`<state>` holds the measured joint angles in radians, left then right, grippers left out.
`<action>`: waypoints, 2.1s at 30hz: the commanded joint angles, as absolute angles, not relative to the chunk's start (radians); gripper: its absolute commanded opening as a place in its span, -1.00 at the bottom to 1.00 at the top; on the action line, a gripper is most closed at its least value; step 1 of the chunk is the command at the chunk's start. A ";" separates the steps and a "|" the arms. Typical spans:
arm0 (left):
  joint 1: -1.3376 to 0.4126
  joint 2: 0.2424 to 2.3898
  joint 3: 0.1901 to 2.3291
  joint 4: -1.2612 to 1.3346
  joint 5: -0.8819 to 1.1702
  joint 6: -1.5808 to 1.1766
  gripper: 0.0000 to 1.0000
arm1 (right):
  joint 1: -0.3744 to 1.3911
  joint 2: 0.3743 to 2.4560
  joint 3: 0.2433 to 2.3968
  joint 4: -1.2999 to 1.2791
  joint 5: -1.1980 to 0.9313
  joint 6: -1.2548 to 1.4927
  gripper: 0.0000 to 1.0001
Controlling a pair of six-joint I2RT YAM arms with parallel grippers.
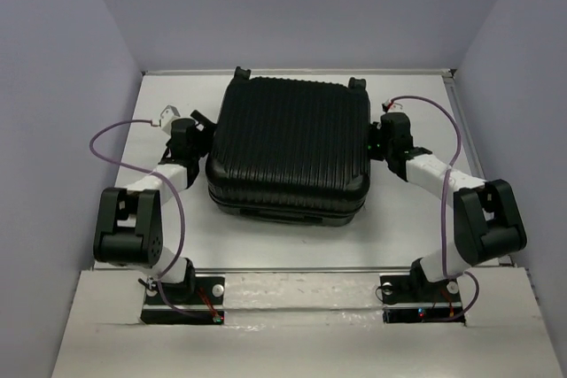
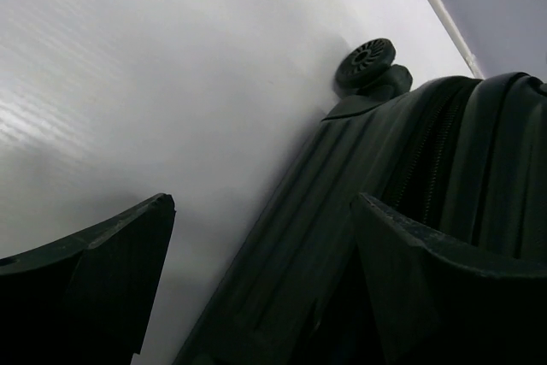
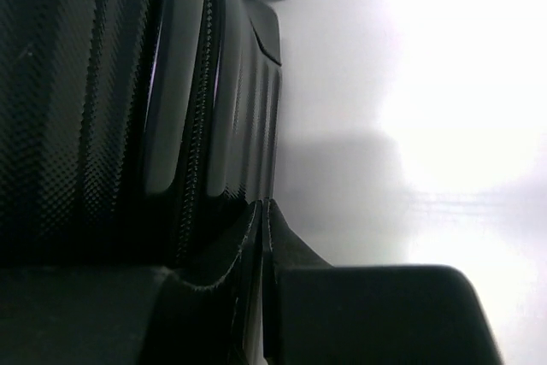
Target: Pack the luggage
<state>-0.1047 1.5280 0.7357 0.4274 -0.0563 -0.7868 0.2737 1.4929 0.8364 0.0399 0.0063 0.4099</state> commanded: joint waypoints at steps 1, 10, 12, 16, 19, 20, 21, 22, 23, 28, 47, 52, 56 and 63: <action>-0.265 1.401 0.802 0.500 0.261 -0.755 0.94 | 0.379 1.512 1.075 0.295 -0.353 0.437 -0.73; -0.230 1.434 0.993 0.305 0.222 -0.692 0.97 | 0.379 1.605 1.239 0.166 -0.307 0.491 -0.29; -0.213 1.421 0.945 0.308 0.209 -0.699 0.98 | 0.379 1.606 1.224 0.166 -0.302 0.489 -0.23; -0.146 1.507 0.929 0.285 0.216 -0.700 0.98 | 0.379 1.626 1.187 0.166 -0.261 0.469 -0.05; -0.108 1.552 0.884 0.340 0.209 -0.741 0.98 | 0.379 1.629 1.146 0.169 -0.217 0.453 -0.01; -0.095 1.555 0.870 0.357 0.207 -0.761 0.98 | 0.379 1.628 1.137 0.169 -0.212 0.446 0.01; -0.080 1.557 0.862 0.374 0.204 -0.797 0.98 | 0.379 1.626 1.128 0.169 -0.210 0.440 0.02; -0.065 1.546 0.858 0.388 0.201 -0.813 0.98 | 0.379 1.623 1.124 0.169 -0.212 0.428 0.03; -0.025 1.534 0.857 0.390 0.198 -0.827 0.98 | 0.379 1.618 1.120 0.169 -0.209 0.425 0.03; 0.122 1.444 0.897 0.380 0.216 -0.914 0.98 | 0.379 1.594 1.123 0.155 -0.213 0.400 0.04; -0.002 0.843 1.022 -0.049 0.287 -0.523 0.93 | 0.334 1.203 0.792 0.174 -0.360 0.275 -0.86; -0.156 0.649 0.896 -0.230 0.475 -0.520 0.56 | 0.334 0.953 0.438 0.433 -0.563 0.345 -0.81; -0.231 0.529 0.784 -0.305 0.561 -0.543 0.43 | 0.334 0.879 0.201 0.740 -0.733 0.459 -0.12; -0.296 0.496 0.746 -0.422 0.333 -0.485 0.84 | 0.344 0.995 0.175 0.850 -0.799 0.440 0.14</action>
<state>-0.2890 0.5098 0.7410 -0.3584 0.4561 -0.5354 0.3355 0.9546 0.1722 0.6292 -0.7158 0.4320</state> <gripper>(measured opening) 0.818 0.562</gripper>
